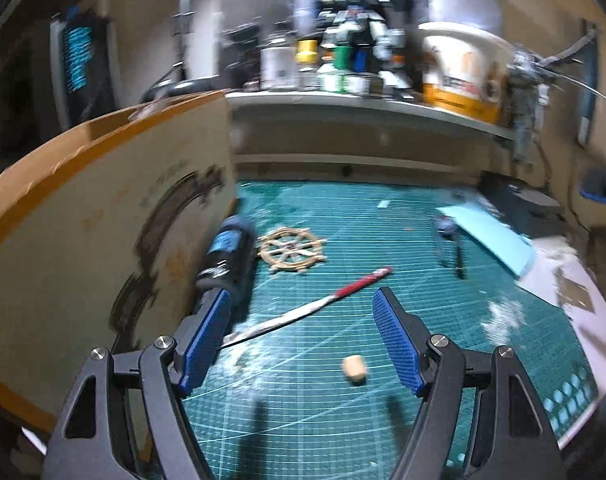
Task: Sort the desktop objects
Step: 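Move both open tools back over the cutting mat, then grasp the black 'Black' paint bottle with the left tool while the right tool approaches the blue-capped tool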
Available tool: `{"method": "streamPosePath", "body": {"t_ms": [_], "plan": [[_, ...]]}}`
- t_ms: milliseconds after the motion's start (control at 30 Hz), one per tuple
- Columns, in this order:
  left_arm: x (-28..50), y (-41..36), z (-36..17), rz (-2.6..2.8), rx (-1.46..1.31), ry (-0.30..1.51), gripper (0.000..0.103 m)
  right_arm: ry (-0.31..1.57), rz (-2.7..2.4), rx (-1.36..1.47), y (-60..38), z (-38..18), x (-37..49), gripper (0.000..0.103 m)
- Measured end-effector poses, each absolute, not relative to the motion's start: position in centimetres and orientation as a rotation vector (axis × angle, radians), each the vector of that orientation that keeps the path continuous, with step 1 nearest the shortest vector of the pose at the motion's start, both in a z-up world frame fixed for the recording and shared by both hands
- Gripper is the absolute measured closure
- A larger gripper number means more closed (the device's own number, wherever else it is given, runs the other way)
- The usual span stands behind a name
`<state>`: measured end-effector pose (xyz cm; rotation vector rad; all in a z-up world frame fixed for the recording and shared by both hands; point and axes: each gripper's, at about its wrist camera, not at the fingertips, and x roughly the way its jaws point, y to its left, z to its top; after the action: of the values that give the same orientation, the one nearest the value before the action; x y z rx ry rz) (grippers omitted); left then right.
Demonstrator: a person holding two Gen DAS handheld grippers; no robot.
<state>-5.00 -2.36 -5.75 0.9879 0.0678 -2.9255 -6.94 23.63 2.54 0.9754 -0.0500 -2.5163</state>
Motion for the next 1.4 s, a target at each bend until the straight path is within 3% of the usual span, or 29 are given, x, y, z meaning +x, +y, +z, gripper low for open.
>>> {"method": "streamPosePath", "body": {"t_ms": [133,367,700,1133,1400], "plan": [[-5.4,-3.6,-6.8,-2.838,0.963,0.11,0.03,-0.049,-2.501,0.97,23.7,2.2,-6.6,0.053],[-7.4,-3.1,-8.4,-2.776,1.011,0.006,0.03,-0.075,-2.489,0.996,24.3,1.5,-7.0,0.053],[-7.7,-2.3,-7.8,-3.025,1.201,0.193,0.03,-0.11,-2.489,1.037,25.2,0.7,-8.0,0.053],[-8.9,-3.6,-9.2,-2.723,1.209,-0.033,0.034,-0.108,-2.475,1.075,25.1,0.1,-8.4,0.053],[-9.9,-3.2,-9.7,-2.935,1.341,0.194,0.033,-0.112,-2.456,1.077,24.9,-0.2,-8.6,0.053]]}}
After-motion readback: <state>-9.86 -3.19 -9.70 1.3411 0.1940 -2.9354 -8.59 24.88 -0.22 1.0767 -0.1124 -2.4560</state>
